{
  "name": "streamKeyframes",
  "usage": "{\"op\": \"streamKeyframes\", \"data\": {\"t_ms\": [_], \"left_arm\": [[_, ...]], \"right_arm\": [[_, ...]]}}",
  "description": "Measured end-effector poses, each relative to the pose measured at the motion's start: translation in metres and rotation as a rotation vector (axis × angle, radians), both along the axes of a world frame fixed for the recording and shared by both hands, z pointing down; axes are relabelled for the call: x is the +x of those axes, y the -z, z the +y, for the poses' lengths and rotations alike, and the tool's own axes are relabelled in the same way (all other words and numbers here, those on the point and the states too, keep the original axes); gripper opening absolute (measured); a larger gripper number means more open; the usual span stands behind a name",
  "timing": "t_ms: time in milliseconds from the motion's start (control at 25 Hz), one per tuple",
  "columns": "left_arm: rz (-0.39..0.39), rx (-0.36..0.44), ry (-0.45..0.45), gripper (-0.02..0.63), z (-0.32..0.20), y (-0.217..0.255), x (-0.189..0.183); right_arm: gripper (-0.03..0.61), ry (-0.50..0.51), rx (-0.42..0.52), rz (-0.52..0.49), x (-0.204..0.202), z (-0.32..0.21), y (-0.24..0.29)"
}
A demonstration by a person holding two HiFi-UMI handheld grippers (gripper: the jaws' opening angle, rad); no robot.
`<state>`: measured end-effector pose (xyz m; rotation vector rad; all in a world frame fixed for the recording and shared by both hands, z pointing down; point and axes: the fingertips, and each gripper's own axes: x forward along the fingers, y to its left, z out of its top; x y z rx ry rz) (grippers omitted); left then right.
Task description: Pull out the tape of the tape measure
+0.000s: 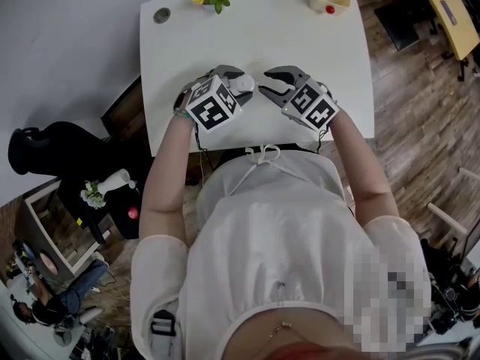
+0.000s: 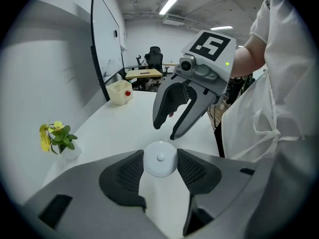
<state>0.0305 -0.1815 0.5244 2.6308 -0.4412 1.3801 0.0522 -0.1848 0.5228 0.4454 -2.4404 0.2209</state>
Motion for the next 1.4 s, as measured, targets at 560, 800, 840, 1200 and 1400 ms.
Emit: {"op": "streamKeyframes", "data": {"t_ms": [560, 800, 840, 1200, 1400], "left_arm": [[-0.022, -0.028, -0.094, 0.227, 0.014, -0.003, 0.017], [-0.015, -0.04, -0.061, 0.227, 0.013, -0.008, 0.013], [-0.011, -0.042, -0.053, 0.227, 0.013, -0.008, 0.012], [0.027, -0.063, 0.077, 0.227, 0.005, -0.014, 0.007], [0.021, -0.054, 0.168, 0.227, -0.006, -0.017, -0.002]], "right_arm": [[0.015, 0.256, -0.018, 0.144, 0.002, 0.027, -0.013], [0.012, 0.244, -0.038, 0.163, -0.001, 0.027, -0.017], [0.012, 0.238, -0.044, 0.167, -0.001, 0.027, -0.018], [0.011, 0.114, -0.139, 0.167, 0.0, 0.017, -0.021], [0.011, 0.001, -0.164, 0.199, 0.01, 0.002, -0.025]]}}
